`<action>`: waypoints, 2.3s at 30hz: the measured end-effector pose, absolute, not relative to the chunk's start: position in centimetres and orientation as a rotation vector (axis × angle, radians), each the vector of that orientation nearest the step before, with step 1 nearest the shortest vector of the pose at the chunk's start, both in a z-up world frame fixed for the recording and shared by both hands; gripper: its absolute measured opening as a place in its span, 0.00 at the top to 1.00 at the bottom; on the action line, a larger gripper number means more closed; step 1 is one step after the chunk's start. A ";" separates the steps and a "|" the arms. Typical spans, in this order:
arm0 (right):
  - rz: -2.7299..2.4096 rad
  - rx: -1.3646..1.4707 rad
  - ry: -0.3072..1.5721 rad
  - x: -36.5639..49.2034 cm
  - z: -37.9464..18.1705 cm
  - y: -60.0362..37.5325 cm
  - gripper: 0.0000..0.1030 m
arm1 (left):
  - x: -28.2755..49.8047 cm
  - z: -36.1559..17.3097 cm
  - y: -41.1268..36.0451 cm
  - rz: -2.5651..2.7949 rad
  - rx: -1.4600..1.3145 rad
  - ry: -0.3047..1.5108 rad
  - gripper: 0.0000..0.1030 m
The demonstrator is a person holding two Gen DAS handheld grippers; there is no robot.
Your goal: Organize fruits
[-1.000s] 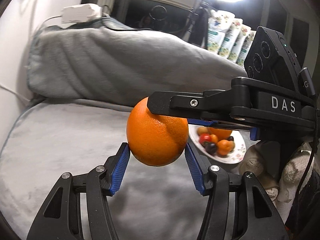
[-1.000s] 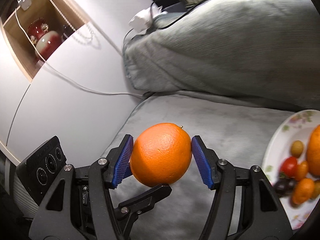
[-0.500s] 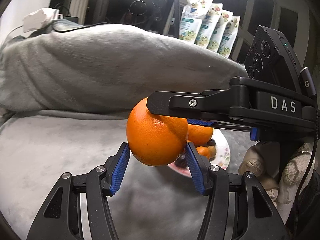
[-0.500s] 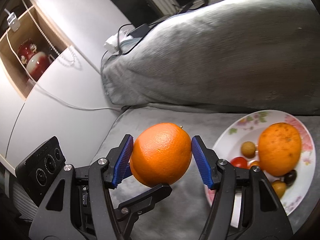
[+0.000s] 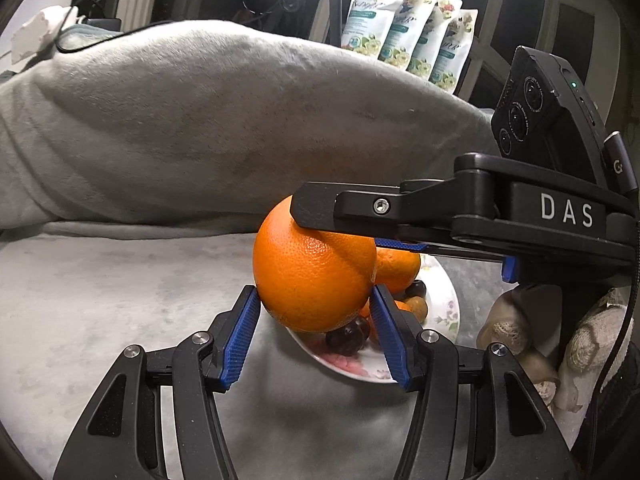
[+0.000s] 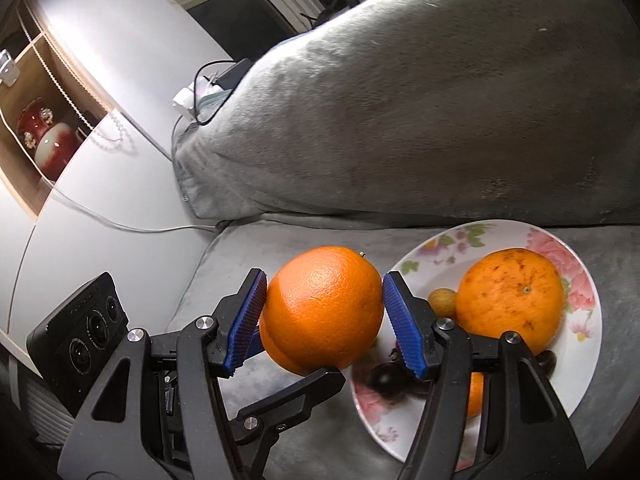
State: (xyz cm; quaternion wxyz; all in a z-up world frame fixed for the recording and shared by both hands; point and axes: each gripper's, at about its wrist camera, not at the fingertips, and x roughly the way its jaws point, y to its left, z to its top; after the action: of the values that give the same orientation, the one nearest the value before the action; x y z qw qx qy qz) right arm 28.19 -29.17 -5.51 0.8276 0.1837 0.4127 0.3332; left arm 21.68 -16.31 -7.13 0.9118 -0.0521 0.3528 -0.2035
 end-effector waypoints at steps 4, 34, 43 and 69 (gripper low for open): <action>0.693 0.396 0.884 28.7 -5.9 -29.7 0.38 | 22.1 -7.4 -16.7 -0.425 -0.104 0.736 0.45; 0.614 0.399 0.863 29.6 -5.9 -31.6 0.39 | 22.6 -7.2 -17.8 -0.440 -0.074 0.747 0.61; 0.588 0.387 0.841 28.4 -5.1 -32.5 0.39 | 21.6 -6.5 -17.4 -0.447 -0.071 0.739 0.61; 0.141 0.028 0.640 17.2 -1.4 -34.7 0.02 | 15.7 -4.3 -15.6 -0.413 -0.053 0.712 0.30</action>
State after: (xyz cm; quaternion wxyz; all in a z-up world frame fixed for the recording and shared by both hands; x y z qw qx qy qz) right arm 17.25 -34.70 -1.44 0.9466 0.0138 0.3145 0.0692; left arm 15.74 -15.60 -4.28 0.9161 -0.0260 0.3462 -0.2005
